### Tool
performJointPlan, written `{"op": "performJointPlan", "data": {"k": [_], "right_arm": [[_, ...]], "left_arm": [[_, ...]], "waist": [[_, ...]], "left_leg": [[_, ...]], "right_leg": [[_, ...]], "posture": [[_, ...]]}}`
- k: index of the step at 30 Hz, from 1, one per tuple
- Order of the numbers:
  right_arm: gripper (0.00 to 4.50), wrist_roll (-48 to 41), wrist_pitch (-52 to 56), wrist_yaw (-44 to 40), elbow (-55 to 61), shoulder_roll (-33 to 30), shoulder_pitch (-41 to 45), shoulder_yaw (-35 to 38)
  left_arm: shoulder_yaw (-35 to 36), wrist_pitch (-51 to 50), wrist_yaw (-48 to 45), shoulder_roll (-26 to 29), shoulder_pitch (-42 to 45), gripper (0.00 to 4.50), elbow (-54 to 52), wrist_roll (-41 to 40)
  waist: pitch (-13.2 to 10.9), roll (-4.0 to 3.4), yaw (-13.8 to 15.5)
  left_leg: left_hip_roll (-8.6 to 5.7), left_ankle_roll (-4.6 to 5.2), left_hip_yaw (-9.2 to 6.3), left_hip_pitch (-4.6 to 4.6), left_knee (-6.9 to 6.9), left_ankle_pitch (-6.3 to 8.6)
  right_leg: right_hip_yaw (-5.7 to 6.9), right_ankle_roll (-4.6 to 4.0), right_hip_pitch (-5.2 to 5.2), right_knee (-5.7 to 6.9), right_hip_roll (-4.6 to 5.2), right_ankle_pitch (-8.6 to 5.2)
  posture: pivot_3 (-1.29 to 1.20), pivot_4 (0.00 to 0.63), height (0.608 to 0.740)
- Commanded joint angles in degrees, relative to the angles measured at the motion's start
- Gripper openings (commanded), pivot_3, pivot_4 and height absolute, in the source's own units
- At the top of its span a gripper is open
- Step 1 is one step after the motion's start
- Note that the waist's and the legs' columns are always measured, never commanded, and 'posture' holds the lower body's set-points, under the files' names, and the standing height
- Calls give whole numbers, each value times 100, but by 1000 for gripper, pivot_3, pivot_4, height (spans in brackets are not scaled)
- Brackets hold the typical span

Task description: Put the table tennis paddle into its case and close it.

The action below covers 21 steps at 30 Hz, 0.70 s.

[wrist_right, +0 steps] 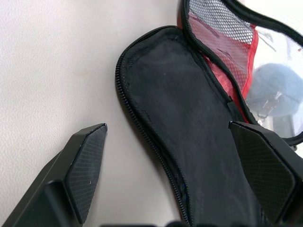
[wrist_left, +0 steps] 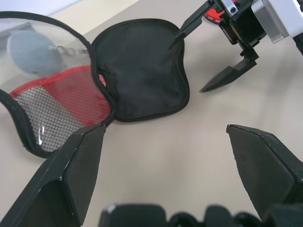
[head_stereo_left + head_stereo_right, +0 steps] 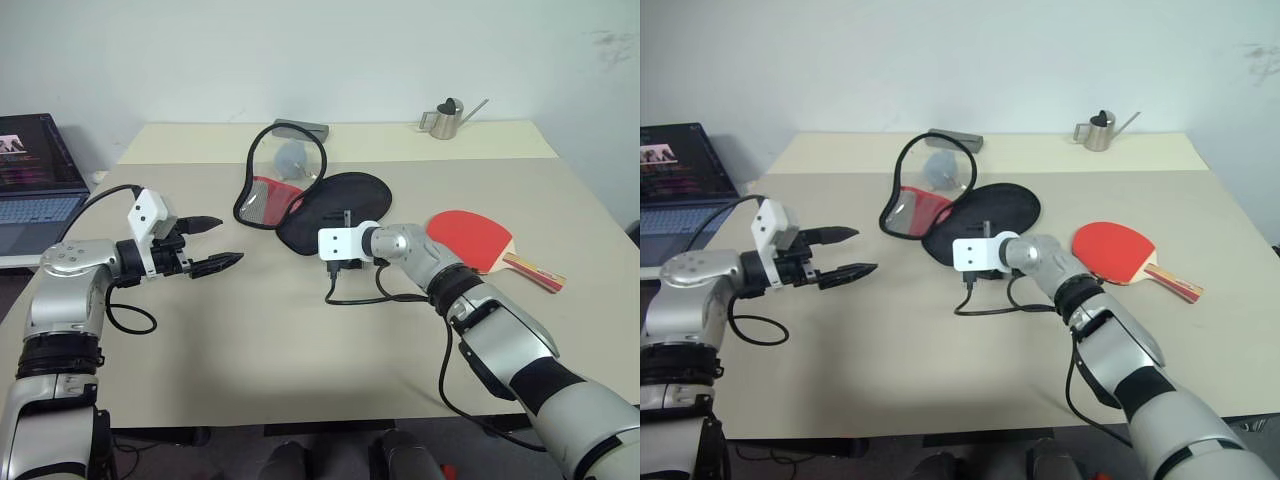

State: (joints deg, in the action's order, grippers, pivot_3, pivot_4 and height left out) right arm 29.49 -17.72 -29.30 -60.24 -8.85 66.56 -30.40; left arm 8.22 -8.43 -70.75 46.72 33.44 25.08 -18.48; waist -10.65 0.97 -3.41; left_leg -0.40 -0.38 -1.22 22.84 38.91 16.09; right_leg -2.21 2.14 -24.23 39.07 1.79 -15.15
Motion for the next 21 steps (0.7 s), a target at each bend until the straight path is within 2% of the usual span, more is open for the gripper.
{"op": "performJointPlan", "data": {"k": [1, 9, 10, 12, 21], "right_arm": [[4489, 84, -64, 309, -41, 173, 264, 30], [4489, 330, -37, 696, -447, 457, 430, -97], [4316, 368, -43, 746, -499, 484, 444, -110], [3859, 372, -44, 771, -587, 552, 441, -101], [592, 347, -125, 712, -617, 609, 296, -108]], "left_arm": [[37, 39, -16, 5, 175, 4500, -98, -53], [35, 82, -3, -21, 231, 4500, -46, -21], [35, 81, 2, -22, 237, 4500, -46, -20], [38, 81, 19, -28, 246, 4500, -50, -19], [52, 63, 57, -34, 206, 4500, -116, -32]], "waist": [[0, 0, 0], [0, 0, -3], [0, 0, -5], [0, 0, -8], [0, 0, -34]], "left_leg": [[0, 0, 0, 0, 0, 0], [0, -3, 0, 0, -1, -2], [0, -3, 0, 0, -1, -2], [0, -3, 0, 0, -1, -2], [0, -4, -1, 0, -1, -2]], "right_leg": [[0, 0, 0, 0, 0, 0], [0, 0, -1, 0, -1, 0], [-1, 0, -1, 0, -1, 0], [0, 0, -1, 0, -1, 0], [0, 0, -2, 1, -1, 0]], "posture": [[0, 150, 740], [0, 150, 740], [0, 150, 740], [0, 150, 740], [0, 150, 740]]}}
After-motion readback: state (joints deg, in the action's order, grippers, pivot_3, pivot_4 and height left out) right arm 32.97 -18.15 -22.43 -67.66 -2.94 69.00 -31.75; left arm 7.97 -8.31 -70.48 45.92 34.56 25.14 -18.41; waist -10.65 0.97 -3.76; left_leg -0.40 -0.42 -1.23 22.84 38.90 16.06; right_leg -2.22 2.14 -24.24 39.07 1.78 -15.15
